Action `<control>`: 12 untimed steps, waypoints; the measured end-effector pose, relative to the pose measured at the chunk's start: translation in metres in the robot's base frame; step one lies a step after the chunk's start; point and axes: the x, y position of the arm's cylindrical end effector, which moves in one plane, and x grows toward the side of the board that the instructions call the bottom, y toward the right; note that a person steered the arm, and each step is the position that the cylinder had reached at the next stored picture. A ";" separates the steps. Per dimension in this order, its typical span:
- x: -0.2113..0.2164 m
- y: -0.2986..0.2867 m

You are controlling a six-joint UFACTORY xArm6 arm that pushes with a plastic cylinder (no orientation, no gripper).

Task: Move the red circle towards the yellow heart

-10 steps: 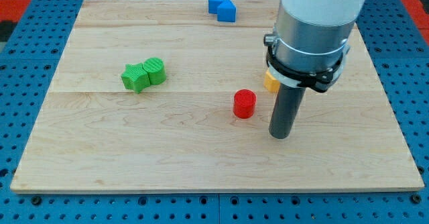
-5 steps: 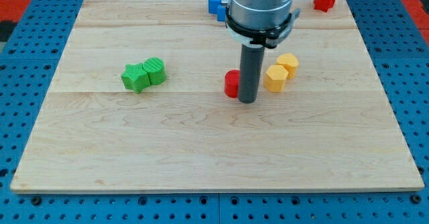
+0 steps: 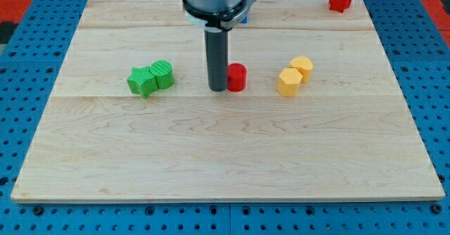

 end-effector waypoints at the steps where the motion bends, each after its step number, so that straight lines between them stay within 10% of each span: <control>1: -0.015 0.009; 12: -0.045 0.032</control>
